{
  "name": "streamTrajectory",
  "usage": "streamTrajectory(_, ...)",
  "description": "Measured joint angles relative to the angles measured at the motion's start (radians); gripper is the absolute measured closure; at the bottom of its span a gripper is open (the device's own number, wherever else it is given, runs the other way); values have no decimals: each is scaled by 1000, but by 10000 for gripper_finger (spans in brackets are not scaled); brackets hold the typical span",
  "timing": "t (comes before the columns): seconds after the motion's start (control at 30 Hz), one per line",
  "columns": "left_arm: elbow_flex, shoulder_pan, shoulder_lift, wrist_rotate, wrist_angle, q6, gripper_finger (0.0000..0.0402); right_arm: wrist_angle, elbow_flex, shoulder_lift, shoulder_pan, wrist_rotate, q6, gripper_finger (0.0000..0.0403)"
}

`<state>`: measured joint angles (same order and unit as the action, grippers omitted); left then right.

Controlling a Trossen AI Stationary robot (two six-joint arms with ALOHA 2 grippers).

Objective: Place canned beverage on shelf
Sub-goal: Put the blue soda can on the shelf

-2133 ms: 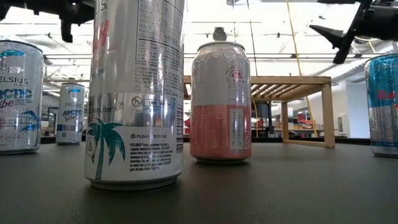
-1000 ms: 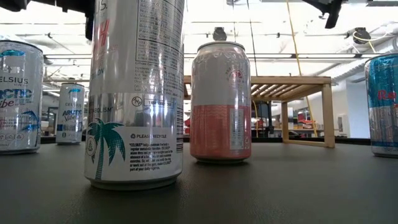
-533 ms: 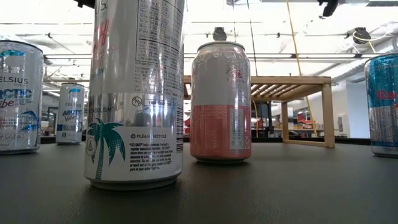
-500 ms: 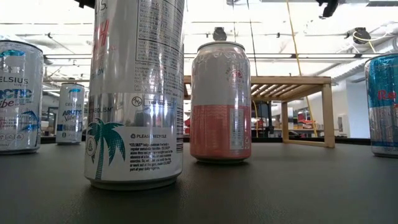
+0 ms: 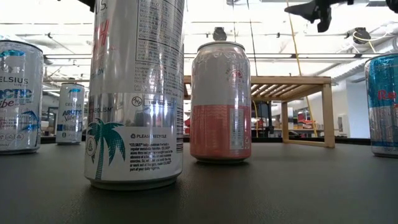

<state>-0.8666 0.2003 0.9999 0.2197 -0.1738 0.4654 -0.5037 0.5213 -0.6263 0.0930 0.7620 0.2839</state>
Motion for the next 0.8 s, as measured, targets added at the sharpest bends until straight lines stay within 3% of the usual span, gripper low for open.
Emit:
streamTrajectory(0.1, -29, 28, 3, -9, -50, 1, 175, 33, 3, -14, -15, -1, 55, 161)
streamTrajectory(0.4, -136, 131, 2, -81, -243, 0, 175, 452, 181, -78, -48, -5, 184, 161)
streamTrajectory(0.6, -201, 187, 2, -142, -370, 0, 175, 543, 293, -143, -79, -66, 167, 161)
streamTrajectory(0.8, -249, 238, 2, -139, -554, -18, 175, 607, 366, -222, -105, -137, 165, 161)
